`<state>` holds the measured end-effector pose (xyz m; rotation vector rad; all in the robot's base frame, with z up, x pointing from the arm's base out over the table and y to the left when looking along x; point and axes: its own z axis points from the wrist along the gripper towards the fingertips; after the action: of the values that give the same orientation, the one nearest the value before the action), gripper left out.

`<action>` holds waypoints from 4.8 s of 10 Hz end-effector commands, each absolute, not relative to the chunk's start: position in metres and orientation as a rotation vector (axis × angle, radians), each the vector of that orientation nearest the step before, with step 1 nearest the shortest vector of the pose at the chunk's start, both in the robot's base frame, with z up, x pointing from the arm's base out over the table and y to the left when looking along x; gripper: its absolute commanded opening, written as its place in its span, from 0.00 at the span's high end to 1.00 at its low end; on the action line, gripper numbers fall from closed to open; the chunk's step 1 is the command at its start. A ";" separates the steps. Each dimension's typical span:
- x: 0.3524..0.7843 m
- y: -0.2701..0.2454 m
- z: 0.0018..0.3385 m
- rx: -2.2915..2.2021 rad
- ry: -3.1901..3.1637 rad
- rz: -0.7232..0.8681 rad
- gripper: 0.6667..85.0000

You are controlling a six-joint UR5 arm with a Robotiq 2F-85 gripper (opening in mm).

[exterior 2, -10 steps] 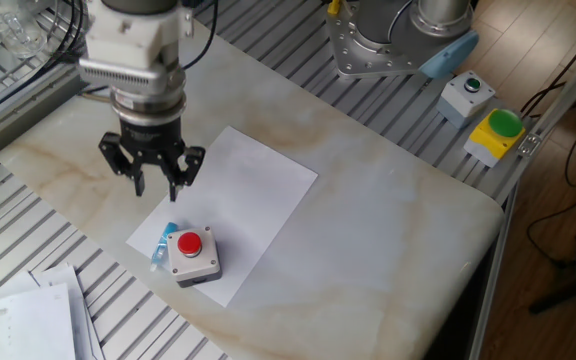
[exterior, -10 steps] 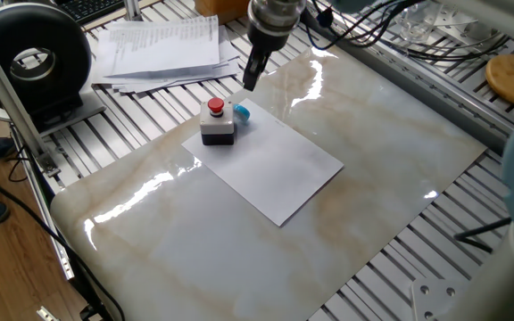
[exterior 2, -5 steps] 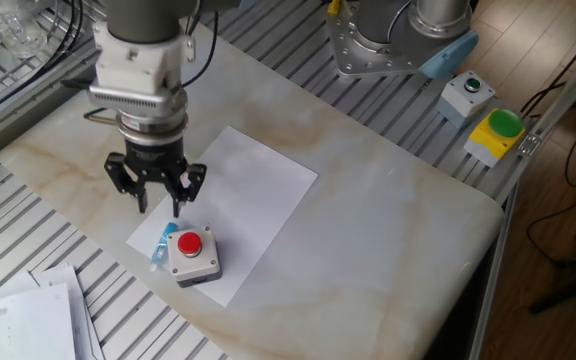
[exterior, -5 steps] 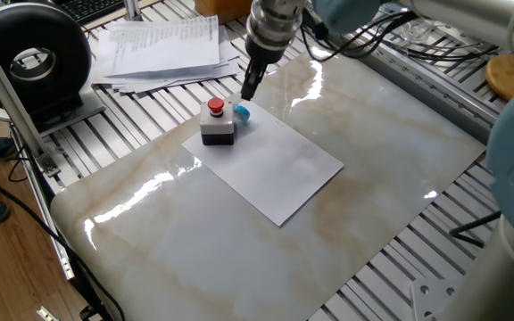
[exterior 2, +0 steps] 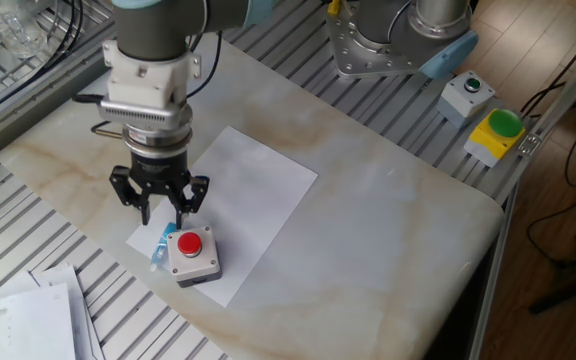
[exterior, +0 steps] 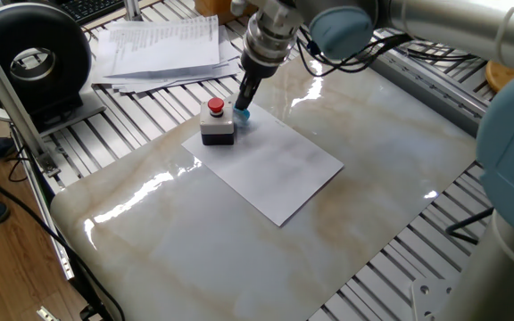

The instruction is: Use the correction tape on paper

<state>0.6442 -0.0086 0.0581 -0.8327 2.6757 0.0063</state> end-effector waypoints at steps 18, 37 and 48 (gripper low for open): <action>0.658 -0.006 0.031 -0.840 2.611 0.004 0.50; 0.644 -0.014 0.025 -0.788 2.684 0.053 0.64; 0.609 -0.057 0.074 -0.789 2.897 -0.033 0.99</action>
<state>0.6286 -0.0331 0.0503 -0.7644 2.8034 0.0181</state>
